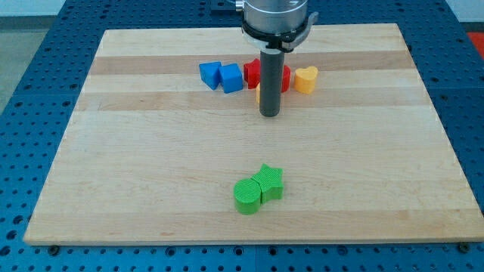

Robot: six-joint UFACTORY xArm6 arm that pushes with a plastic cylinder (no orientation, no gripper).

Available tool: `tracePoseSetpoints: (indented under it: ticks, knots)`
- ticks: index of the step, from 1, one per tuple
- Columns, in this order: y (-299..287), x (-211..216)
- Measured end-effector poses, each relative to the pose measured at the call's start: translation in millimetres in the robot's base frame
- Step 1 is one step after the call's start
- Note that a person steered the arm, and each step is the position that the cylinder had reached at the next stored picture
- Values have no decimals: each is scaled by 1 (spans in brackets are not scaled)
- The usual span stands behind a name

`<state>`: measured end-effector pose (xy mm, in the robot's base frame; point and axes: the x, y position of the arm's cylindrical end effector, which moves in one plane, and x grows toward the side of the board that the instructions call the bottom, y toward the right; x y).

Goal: Point your arm at the bottom center

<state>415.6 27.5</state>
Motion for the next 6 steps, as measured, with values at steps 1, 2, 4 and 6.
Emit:
tracePoseSetpoints:
  ticks: [1,2,4,6]
  knots:
    - [-1,22]
    - [-12,49]
    - [-83,67]
    - [-148,147]
